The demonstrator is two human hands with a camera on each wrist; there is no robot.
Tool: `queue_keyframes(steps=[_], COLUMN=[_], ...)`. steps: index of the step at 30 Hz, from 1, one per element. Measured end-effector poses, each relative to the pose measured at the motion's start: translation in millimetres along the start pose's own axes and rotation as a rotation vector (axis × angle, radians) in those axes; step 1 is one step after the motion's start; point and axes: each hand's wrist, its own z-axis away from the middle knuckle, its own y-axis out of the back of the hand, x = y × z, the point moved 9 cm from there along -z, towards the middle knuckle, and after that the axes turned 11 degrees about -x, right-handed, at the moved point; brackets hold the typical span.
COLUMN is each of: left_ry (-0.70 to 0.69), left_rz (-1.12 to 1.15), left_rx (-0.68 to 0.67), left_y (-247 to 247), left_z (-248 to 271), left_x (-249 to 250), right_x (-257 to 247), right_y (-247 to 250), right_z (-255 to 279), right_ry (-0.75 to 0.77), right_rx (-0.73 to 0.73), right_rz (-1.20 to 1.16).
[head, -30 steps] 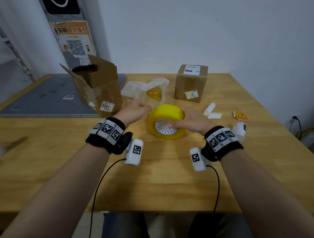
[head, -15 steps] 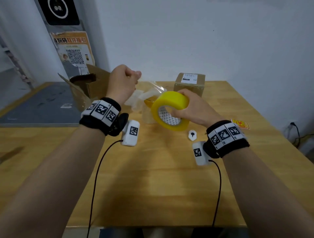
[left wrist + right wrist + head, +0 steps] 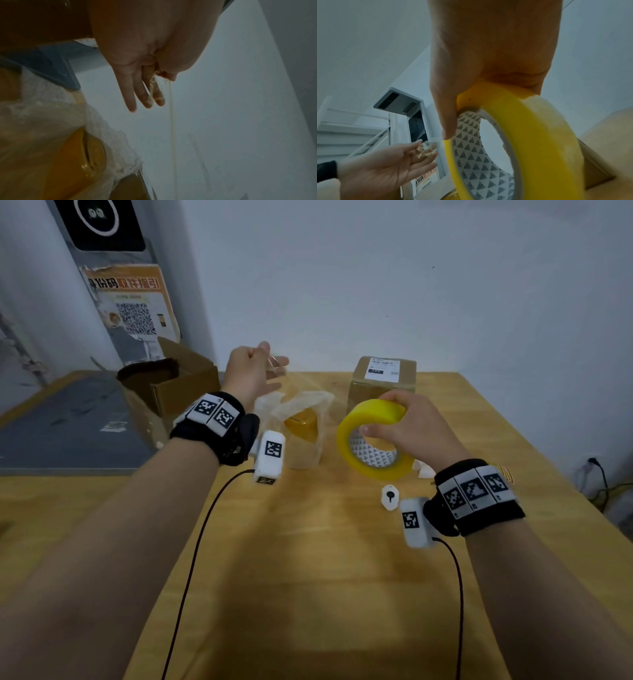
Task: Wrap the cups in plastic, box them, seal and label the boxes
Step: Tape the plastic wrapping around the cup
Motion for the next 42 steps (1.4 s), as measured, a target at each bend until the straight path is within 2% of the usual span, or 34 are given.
queue_keyframes(steps=[2, 5, 9, 13, 18, 24, 29, 35, 42], left_ry=[0.028, 0.150, 0.252, 0.269, 0.280, 0.268, 0.236, 0.141, 0.025], left_rz=[0.154, 0.349, 0.408, 0.460, 0.500, 0.460, 0.435, 0.485, 0.426], left_rx=[-0.024, -0.058, -0.085, -0.025, 0.043, 0.074, 0.024, -0.013, -0.082], left_y=[-9, -20, -26, -20, -18, -17, -21, -23, -23], left_z=[-3, -4, 1, 4, 8, 4, 2, 2, 9], left_x=[-9, -30, -56, -72, -84, -86, -78, -39, 4], right_x=[2, 6, 18, 20, 16, 19, 26, 21, 6], right_y=[1, -1, -6, -13, -26, -35, -23, -12, 5], right_z=[-5, -8, -11, -13, -24, -34, -32, -21, -6], right_ry=[-0.013, -0.030, -0.070, -0.080, -0.101, -0.114, -0.108, -0.073, -0.043], right_rx=[-0.001, -0.025, -0.059, -0.096, -0.162, -0.196, -0.169, -0.142, -0.105], right_rz=[0.013, 0.051, 0.090, 0.124, 0.273, 0.293, 0.204, 0.062, -0.027])
